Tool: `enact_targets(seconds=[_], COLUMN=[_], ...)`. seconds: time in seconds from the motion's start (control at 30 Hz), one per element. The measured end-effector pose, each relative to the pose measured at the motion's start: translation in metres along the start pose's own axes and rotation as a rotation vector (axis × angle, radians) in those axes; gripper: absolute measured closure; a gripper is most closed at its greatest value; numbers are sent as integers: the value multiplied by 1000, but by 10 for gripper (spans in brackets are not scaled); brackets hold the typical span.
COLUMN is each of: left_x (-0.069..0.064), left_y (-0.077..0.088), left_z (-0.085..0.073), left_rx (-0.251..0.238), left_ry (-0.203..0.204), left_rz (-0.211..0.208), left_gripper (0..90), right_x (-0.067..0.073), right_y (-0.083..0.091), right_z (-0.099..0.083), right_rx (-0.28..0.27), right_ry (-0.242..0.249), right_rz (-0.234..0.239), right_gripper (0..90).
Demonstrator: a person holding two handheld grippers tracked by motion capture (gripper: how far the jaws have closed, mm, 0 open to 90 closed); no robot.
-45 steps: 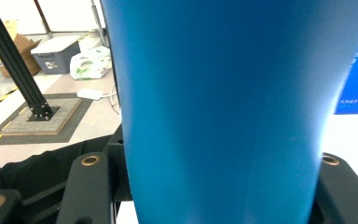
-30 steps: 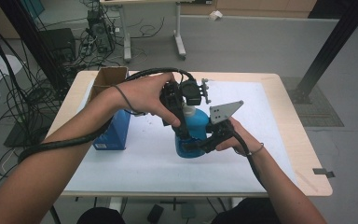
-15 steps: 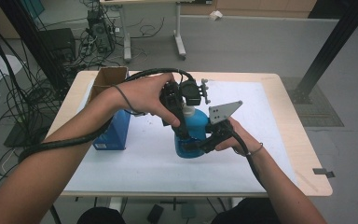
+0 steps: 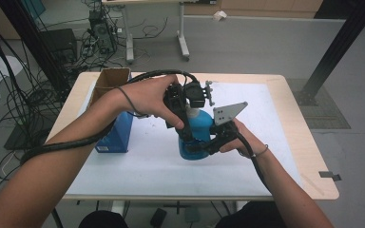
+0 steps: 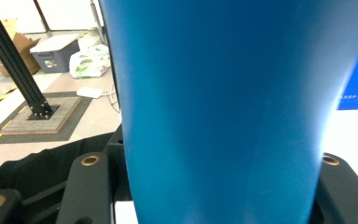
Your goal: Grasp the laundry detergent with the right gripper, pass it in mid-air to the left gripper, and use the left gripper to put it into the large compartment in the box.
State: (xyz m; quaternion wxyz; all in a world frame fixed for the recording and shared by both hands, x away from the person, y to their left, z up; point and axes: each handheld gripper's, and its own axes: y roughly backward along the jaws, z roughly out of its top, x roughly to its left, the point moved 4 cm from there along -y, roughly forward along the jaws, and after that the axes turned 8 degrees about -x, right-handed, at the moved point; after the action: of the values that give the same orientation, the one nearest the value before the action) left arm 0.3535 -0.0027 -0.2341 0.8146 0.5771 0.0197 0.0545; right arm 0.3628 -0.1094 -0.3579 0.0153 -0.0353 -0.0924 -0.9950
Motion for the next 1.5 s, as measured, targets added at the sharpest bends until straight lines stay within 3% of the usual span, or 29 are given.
enact_targets(seconds=[1.5], left_x=[0], left_y=[0], left_z=[4], left_rx=[-4], left_ry=[-4], left_rz=[3], left_gripper=[119], right_x=[1], right_y=[-3], right_z=[4], right_rx=[6], right_ry=[12], right_rz=[13], right_gripper=[427])
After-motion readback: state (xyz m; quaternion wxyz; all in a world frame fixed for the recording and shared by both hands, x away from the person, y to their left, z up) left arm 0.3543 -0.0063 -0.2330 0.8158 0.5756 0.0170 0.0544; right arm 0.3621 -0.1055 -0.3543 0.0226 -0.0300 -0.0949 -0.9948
